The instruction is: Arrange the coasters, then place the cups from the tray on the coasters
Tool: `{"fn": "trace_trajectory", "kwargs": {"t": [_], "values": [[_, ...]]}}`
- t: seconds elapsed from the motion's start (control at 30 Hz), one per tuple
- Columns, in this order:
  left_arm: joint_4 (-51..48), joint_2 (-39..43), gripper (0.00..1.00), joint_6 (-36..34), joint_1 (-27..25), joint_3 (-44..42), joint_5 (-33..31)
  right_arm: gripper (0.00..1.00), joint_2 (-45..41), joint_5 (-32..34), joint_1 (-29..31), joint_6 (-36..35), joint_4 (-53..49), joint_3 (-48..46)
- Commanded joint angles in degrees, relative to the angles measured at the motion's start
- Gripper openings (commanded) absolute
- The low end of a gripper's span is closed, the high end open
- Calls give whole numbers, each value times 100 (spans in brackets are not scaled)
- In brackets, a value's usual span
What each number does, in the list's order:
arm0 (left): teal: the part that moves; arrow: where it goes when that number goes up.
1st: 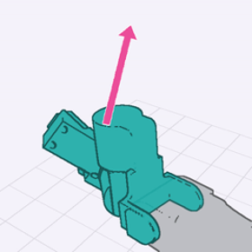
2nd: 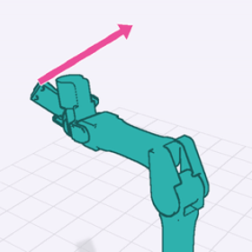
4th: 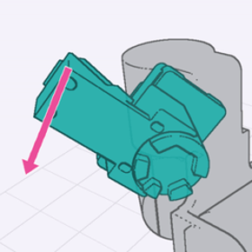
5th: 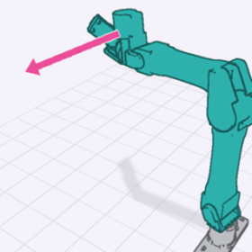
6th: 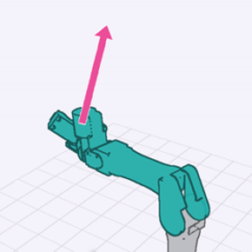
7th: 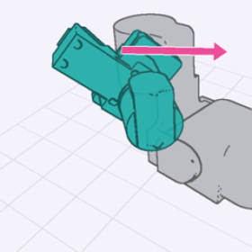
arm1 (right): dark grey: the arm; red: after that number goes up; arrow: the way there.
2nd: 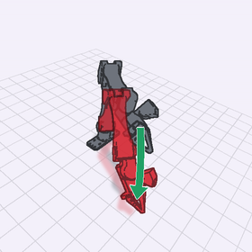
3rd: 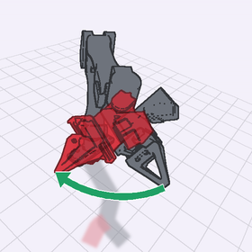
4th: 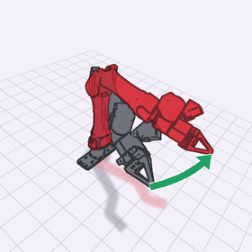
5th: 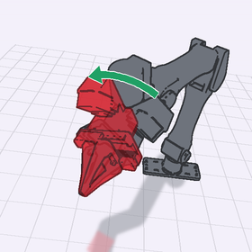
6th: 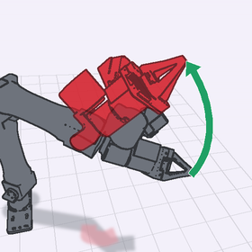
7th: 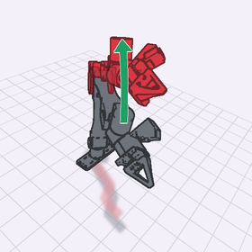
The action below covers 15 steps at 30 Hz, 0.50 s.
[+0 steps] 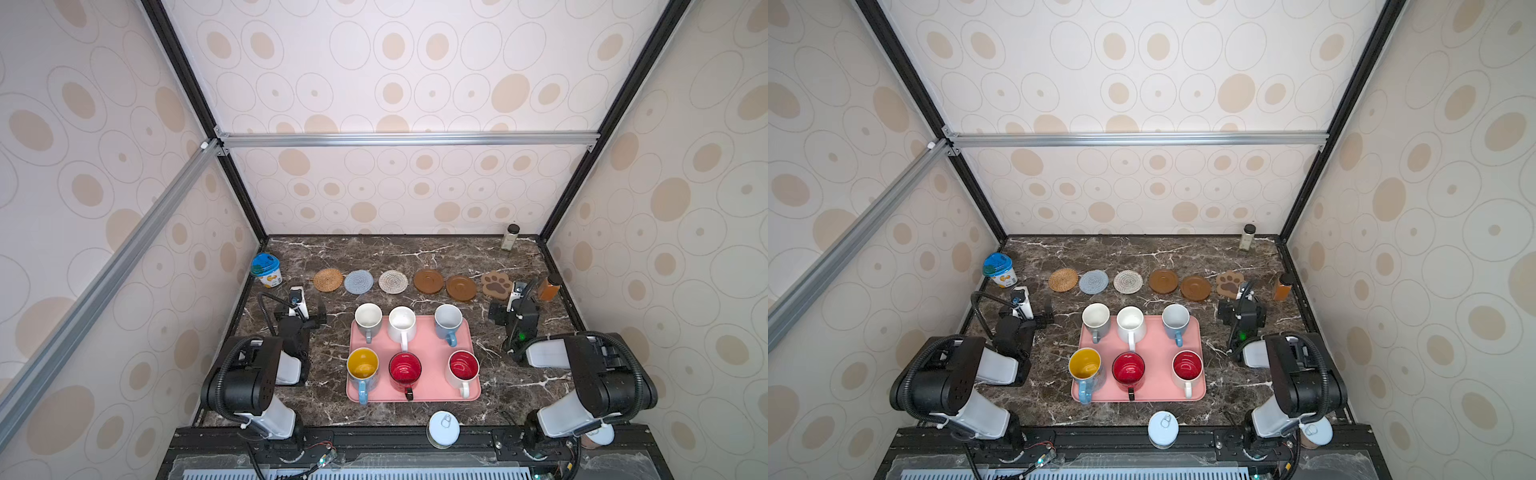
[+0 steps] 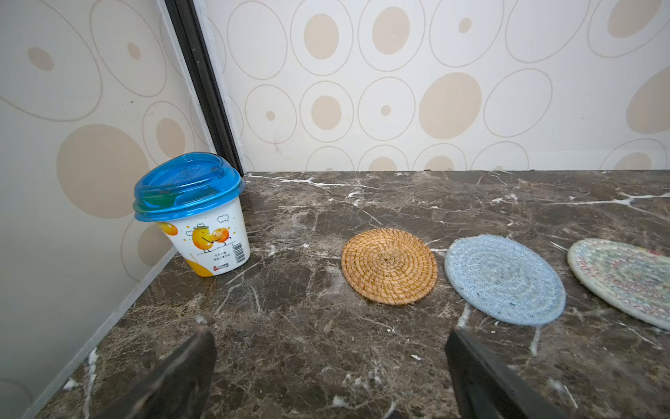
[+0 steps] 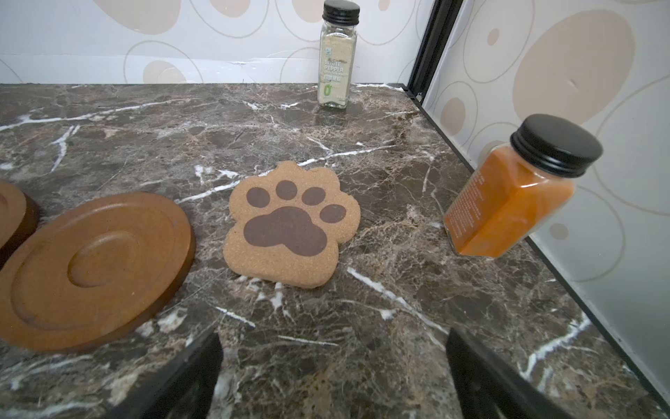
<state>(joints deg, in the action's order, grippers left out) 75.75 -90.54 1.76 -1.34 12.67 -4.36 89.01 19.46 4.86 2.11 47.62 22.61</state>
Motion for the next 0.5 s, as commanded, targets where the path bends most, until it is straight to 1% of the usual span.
{"fn": "trace_trajectory", "kwargs": {"t": [0.0,0.47], "values": [[126,13,100,-97,7,55,5,100,-68,97,24,9,87,33],[81,-7,100,-79,3,87,5,100,-79,84,24,11,3,64]]}}
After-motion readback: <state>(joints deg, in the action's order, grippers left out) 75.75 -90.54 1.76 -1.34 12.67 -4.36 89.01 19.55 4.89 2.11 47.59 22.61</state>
